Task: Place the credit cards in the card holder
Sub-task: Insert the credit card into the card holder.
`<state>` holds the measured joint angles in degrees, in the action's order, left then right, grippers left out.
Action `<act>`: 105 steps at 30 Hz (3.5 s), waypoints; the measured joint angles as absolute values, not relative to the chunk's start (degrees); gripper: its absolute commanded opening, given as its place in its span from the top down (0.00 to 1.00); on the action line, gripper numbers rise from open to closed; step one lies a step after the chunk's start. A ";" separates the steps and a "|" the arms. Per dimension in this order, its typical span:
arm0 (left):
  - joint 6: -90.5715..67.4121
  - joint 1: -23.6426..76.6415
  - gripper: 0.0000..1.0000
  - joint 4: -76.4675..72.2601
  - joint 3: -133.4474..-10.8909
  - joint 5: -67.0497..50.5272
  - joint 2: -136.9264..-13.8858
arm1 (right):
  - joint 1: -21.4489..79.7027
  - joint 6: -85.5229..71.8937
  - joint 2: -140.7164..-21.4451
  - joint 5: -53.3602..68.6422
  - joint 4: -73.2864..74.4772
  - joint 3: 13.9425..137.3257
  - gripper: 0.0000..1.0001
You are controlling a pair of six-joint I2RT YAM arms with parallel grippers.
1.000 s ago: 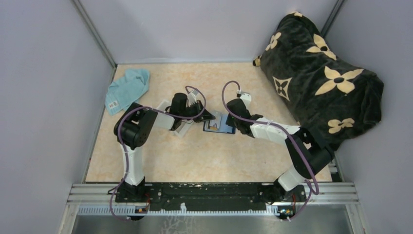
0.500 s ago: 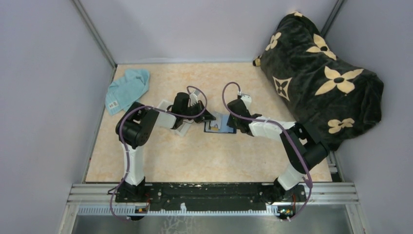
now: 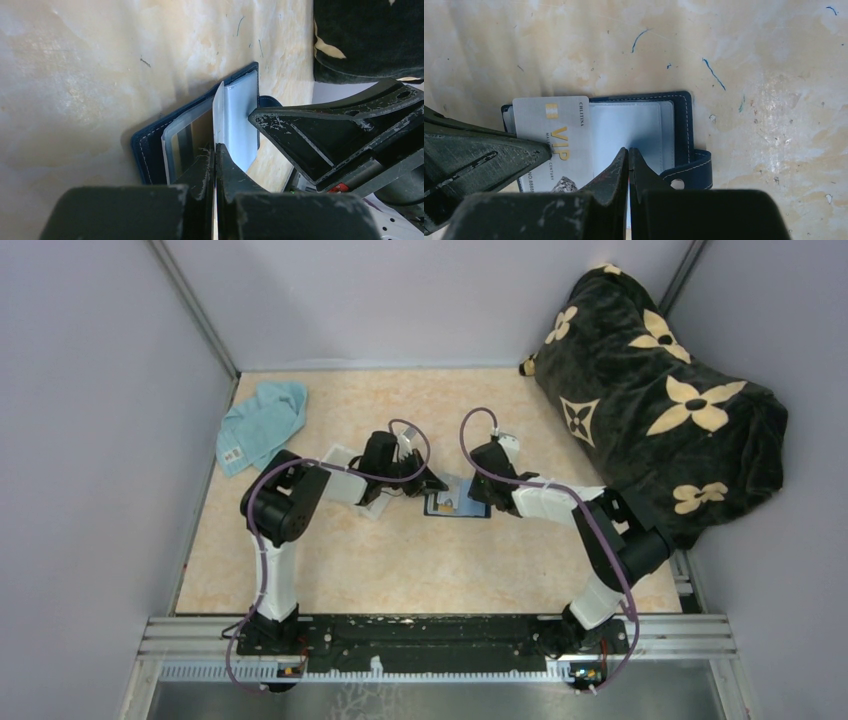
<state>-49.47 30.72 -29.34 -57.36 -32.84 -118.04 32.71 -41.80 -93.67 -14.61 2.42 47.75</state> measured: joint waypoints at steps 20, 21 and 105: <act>-55.51 33.04 1.00 -23.88 -58.48 -27.59 -116.99 | 31.68 -40.40 -90.98 -16.75 3.40 47.16 1.00; -55.59 33.06 1.00 -23.79 -58.48 -27.46 -116.99 | 31.62 -40.21 -90.11 -17.26 3.60 46.94 1.00; -54.35 34.13 1.00 -17.54 -59.92 -26.46 -114.72 | 29.76 -36.18 -87.20 -17.06 5.02 40.16 0.93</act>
<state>-54.35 34.13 -17.54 -59.92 -26.46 -114.72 29.76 -36.18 -87.20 -17.06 5.02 40.16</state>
